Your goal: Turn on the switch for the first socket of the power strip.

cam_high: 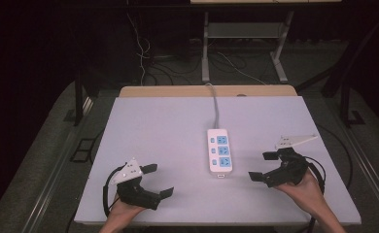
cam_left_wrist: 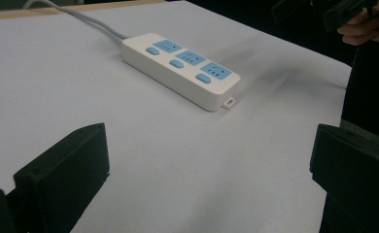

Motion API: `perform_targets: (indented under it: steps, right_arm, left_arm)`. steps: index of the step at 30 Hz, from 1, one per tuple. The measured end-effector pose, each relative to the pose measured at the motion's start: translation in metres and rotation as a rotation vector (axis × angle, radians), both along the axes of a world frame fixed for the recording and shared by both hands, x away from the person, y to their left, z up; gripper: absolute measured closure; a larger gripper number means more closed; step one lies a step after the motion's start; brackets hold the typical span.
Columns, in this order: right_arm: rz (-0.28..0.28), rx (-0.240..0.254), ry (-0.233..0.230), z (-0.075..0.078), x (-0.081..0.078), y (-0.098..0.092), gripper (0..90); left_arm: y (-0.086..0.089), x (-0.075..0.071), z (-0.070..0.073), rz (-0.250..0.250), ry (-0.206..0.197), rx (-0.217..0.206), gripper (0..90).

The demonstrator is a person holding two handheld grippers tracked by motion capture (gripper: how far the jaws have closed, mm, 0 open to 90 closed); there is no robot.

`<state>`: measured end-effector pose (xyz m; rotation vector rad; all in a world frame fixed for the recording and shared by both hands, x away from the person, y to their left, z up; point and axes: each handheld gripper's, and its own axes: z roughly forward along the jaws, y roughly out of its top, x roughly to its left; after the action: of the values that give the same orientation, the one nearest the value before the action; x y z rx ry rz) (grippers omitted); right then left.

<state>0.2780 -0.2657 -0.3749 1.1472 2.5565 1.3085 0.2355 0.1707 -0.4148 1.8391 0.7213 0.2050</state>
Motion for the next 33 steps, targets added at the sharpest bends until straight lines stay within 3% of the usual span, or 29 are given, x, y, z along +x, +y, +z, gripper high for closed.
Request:
perform_targets:
  steps: [16,33]
  right_arm:
    - [0.036,-0.031,-0.025,0.018,0.017,0.017,0.4]
    - [0.031,-0.043,0.001,0.02,0.043,0.024,0.4]
  left_arm:
    - [0.001,-0.001,0.0,0.003,-0.001,-0.004,0.0]
    - [0.001,-0.001,0.0,0.005,-0.001,-0.005,0.0]
